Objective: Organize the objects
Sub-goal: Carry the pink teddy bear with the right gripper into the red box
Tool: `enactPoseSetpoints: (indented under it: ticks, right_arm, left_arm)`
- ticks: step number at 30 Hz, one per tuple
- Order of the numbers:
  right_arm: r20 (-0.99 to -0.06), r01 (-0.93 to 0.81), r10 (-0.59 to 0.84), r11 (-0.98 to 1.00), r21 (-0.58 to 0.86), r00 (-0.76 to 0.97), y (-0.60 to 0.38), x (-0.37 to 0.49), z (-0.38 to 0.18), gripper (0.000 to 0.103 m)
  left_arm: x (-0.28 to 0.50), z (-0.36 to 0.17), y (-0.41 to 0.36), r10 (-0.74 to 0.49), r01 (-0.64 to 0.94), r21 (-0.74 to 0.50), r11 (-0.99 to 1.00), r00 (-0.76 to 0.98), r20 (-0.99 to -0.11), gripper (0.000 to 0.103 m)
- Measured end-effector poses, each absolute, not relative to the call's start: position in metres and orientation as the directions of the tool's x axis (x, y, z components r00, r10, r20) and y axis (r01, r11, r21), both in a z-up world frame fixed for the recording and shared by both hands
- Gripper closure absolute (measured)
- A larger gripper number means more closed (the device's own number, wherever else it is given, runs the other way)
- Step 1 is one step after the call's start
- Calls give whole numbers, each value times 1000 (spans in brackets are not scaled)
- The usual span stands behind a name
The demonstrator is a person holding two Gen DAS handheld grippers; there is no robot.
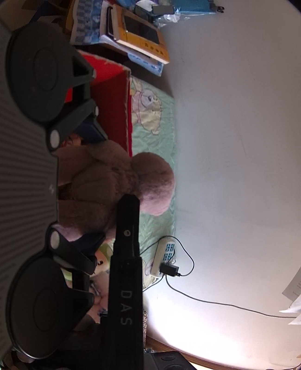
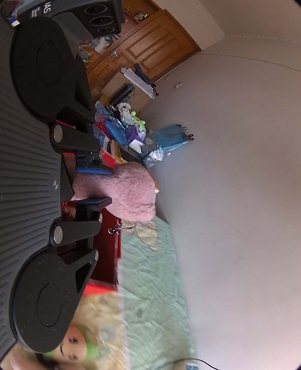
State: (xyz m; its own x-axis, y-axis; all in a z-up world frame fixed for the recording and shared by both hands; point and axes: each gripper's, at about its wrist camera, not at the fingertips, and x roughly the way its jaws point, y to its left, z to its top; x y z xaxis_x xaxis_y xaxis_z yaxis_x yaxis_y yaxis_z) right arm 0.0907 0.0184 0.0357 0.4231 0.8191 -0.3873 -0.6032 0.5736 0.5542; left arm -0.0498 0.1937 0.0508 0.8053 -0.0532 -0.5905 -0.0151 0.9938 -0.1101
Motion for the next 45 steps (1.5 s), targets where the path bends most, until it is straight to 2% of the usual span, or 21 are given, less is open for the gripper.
enactPoseSetpoints:
  ticks: [7,15,22,30,32,45]
  right_arm:
    - [-435,-506,828,561,655,354,69,98,5,80]
    - [-495,-375,817,576,726,297,96,103,-25,80]
    - [-551,-302,790,612,731,267,114,108,-38,80]
    - [-626,-323,745,666,673,232,127,114,-41,78]
    - [-639,-343,746,660,669,188,133,116,-43,77]
    - [-628,-355,750,656,666,207,129,112,-47,73]
  left_arm:
    - [-49,24,249,2,-67,-75,995,753,-658,23]
    - [-38,-1,276,17,-79,-51,996,686,-728,23]
    - [-30,-16,285,36,-90,-29,996,644,-764,23]
    - [-28,-25,272,122,-66,103,992,632,-766,23]
    - [-29,-27,271,110,-55,97,994,628,-770,30]
    - [-20,-27,268,153,-106,111,988,600,-785,24]
